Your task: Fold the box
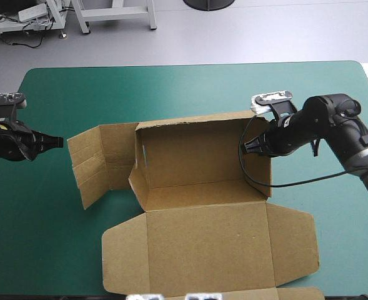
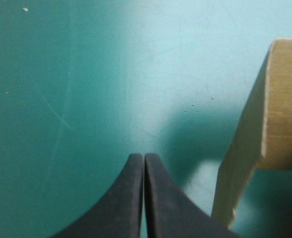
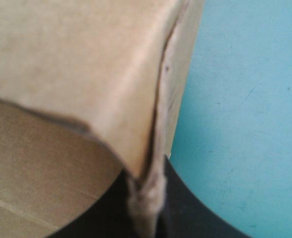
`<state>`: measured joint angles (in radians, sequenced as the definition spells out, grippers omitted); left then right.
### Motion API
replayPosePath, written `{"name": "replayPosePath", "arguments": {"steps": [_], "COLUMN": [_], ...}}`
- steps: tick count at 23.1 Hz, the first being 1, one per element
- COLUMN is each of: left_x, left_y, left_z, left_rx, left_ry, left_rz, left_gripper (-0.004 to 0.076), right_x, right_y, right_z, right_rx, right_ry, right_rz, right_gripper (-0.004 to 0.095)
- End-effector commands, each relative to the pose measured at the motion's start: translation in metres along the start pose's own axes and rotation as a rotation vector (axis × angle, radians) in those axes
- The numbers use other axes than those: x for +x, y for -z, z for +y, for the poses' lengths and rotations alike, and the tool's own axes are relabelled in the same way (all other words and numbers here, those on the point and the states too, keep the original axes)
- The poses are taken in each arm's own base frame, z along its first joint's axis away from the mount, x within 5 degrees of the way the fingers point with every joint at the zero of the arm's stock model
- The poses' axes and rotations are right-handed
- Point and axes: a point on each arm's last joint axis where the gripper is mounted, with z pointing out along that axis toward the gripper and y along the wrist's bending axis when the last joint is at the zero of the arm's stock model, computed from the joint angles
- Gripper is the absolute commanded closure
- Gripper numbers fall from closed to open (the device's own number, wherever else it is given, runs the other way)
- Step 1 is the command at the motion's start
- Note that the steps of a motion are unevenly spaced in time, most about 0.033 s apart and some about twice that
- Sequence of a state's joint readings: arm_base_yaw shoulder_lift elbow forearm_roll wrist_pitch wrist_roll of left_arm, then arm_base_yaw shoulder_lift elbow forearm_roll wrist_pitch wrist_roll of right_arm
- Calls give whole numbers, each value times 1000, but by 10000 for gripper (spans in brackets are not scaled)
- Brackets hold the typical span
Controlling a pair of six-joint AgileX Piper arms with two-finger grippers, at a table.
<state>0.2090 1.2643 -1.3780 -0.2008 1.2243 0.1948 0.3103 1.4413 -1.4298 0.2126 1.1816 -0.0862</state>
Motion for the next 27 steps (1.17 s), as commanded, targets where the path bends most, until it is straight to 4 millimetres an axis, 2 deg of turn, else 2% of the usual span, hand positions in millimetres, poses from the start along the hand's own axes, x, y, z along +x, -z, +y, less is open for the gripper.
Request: {"name": "replayPosePath", "arguments": {"steps": [1, 5, 8, 12, 13, 15, 17, 20, 22, 26, 27], "left_x": [-11, -17, -21, -23, -24, -24, -24, -24, -24, -24, -24], "left_y": [-1, -14, -24, -31, -31, -31, -32, -33, -33, -33, -33], "left_z": [-2, 2, 5, 6, 6, 7, 7, 7, 6, 6, 6], "left_rx": [51, 42, 40, 45, 43, 41, 39, 41, 54, 55, 55], "left_ry": [18, 25, 31, 34, 34, 27, 26, 26, 22, 21, 21], "left_rz": [-70, -62, -56, -43, -51, -53, -48, -41, -42, -43, -43], "left_gripper": [729, 729, 729, 729, 729, 729, 729, 729, 729, 729, 729], "right_x": [4, 3, -1, -8, -13, -21, -29, -40, -44, -46, -45], "right_y": [27, 25, 15, -11, -27, -48, -60, -65, -66, -66, -66], "right_z": [7, 5, 0, -7, -10, -15, -19, -21, -22, -23, -22], "right_rx": [-34, -15, 12, 13, 9, 13, 25, 41, 46, 47, 46], "right_ry": [-2, -2, -11, -31, -35, -35, -11, -11, -11, -26, -29], "right_rz": [-23, -23, -7, 55, 74, 72, 19, -89, -130, -148, -140], "right_gripper": [923, 924, 924, 924, 927, 928, 928, 926, 836, 347, 278]}}
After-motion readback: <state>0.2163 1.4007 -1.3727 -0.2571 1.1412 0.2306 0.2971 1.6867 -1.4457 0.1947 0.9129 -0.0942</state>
